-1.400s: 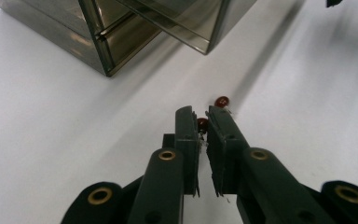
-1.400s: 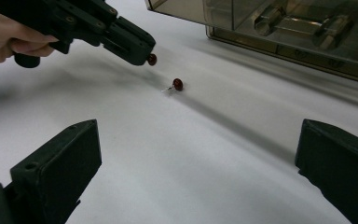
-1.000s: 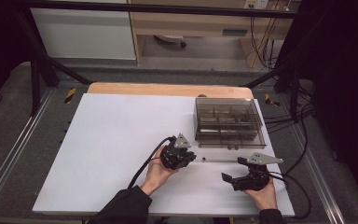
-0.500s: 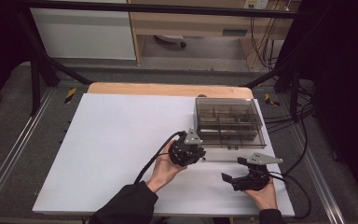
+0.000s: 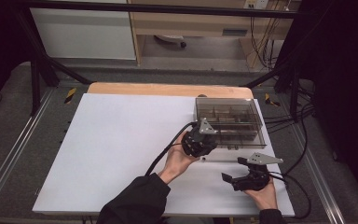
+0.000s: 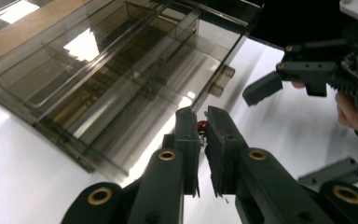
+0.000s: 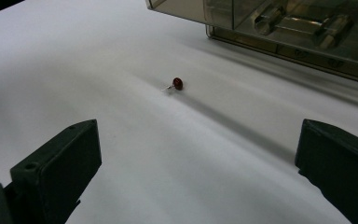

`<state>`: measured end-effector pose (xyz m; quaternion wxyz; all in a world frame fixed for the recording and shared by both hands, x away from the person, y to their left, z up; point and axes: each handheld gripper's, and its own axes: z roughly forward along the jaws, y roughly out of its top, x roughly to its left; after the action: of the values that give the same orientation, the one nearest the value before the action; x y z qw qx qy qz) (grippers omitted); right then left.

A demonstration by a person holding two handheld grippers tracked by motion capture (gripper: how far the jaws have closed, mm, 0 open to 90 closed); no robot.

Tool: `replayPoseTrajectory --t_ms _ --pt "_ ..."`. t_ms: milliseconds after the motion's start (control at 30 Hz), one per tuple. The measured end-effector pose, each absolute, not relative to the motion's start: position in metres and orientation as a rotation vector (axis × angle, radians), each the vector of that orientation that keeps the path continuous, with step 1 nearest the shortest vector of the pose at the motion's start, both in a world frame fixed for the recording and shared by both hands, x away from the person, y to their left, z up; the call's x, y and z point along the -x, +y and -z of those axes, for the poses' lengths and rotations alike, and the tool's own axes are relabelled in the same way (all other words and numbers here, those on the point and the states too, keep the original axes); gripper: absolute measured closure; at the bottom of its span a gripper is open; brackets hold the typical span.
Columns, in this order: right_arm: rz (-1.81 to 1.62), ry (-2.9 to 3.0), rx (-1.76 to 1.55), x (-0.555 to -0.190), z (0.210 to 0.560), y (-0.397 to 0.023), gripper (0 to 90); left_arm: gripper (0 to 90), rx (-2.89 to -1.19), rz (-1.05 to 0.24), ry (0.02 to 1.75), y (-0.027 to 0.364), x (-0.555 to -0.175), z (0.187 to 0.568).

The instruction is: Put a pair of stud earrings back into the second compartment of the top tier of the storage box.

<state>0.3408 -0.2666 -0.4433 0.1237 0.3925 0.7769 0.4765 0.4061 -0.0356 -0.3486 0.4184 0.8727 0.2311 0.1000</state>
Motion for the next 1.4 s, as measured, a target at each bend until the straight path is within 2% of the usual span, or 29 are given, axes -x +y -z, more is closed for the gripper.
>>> replayPoseTrajectory --t_ms 467,1133,1233,1400 --pt "-1.384 2.269 -1.145 -0.341 0.443 -0.267 0.8 82.6 -2.196 -0.258 0.585 -0.070 -0.423 0.344" --pt "-1.388 2.271 -1.141 -0.341 0.443 -0.267 0.8 81.9 -2.218 -0.247 0.626 -0.089 -0.445 0.369" --pt "-1.391 2.270 -1.143 -0.341 0.443 -0.267 0.8 80.1 -2.209 -0.237 0.621 -0.089 -0.445 0.369" --pt "-1.391 2.269 -1.143 -0.341 0.443 -0.267 0.8 67.2 -2.197 -0.247 0.609 -0.084 -0.441 0.362"
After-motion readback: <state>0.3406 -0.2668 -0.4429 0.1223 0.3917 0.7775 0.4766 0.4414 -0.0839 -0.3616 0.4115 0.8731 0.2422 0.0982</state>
